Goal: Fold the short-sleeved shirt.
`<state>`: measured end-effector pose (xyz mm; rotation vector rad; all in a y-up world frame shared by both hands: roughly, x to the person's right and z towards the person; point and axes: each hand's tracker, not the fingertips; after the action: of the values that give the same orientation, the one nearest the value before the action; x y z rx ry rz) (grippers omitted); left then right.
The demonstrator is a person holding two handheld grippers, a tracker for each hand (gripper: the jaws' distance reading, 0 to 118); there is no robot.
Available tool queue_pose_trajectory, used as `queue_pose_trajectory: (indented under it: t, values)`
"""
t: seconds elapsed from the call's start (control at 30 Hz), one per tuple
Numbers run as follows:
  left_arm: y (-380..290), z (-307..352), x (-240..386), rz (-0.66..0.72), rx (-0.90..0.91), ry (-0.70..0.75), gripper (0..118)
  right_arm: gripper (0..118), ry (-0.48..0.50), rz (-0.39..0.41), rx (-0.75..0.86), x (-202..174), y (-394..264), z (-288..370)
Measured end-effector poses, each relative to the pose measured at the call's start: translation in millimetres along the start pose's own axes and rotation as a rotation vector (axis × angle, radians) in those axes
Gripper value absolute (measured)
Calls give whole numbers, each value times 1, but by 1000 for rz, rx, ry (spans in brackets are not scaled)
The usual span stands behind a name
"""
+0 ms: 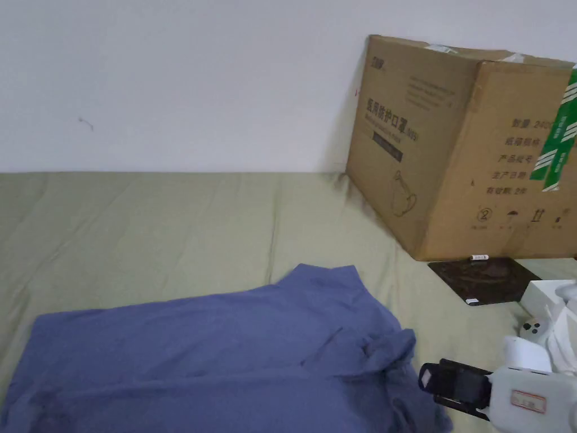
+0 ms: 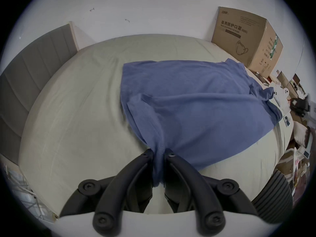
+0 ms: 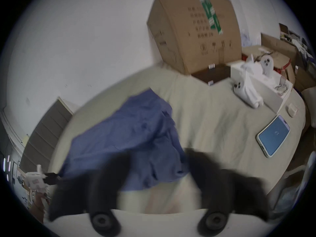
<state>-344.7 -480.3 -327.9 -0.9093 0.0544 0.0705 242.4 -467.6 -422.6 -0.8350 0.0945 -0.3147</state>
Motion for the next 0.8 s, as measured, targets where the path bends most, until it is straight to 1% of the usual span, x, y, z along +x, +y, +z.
queue_pose_trajectory:
  t: [0.03,0.07,0.1,0.13,0.17,0.2,0.23,0.27,0.3,0.33,0.37,0.4,0.43,0.47,0.5,0.53,0.6,0.67,0.7,0.73,0.77,0.8]
  values:
    - [-1,0,-3,7,-5,11,10,98,-14,21,-57,5,1,-15]
    - [-2,0,-6,23,-8,1,10,116,-3,-18,-71,16,-8,-25]
    - [-3,-1,-7,44,-20,-11,10,116,-32,-32,-122,25,-9,-39]
    - [-4,-2,-8,60,-28,-14,10,116,-65,-51,-184,23,-2,-53]
    - [-5,-2,-8,74,-26,-20,10,116,-71,-53,-216,24,-2,-63]
    - [-6,-2,-8,85,-26,-23,10,115,-47,-32,-244,25,-4,-71]
    - [-6,-4,-7,88,-28,-21,10,114,-54,12,-272,22,-7,-77]
    - [-7,-5,-7,93,-30,-21,10,105,-90,74,-286,13,-5,-79]
    - [-7,-7,-6,96,-34,-19,10,92,-158,168,-285,3,-6,-79]
    - [-7,-7,-5,96,-37,-20,10,82,-184,236,-270,-2,-8,-76]
    - [-7,-9,-6,95,-41,-20,10,71,-140,262,-257,-5,-7,-72]
    - [-7,-9,-5,92,-42,-18,10,58,-116,277,-253,-9,-6,-69]
    - [-7,-8,-4,86,-41,-15,10,33,-123,289,-247,-13,-5,-65]
    - [-6,-6,-3,76,-41,-12,10,4,-157,321,-237,-18,-6,-60]
    - [-5,-5,-4,71,-39,-12,10,4,-164,341,-221,-21,-6,-55]
    - [-3,-1,-4,67,-38,-15,10,4,-140,362,-229,-24,-4,-48]
    - [0,7,-5,64,-31,-21,9,4,-132,386,-223,-25,-4,-33]
    - [1,18,-9,54,-22,-23,9,4,-132,370,-216,-15,-4,-13]
    - [0,24,-10,46,-19,-24,9,4,-126,348,-221,-8,-5,-4]
    - [-3,30,-11,40,-20,-25,9,4,-92,304,-232,-1,-8,7]
    - [-7,36,-16,36,-30,-29,9,4,-79,276,-242,5,-13,17]
    - [-12,41,-19,36,-42,-34,9,4,-86,271,-256,11,-17,24]
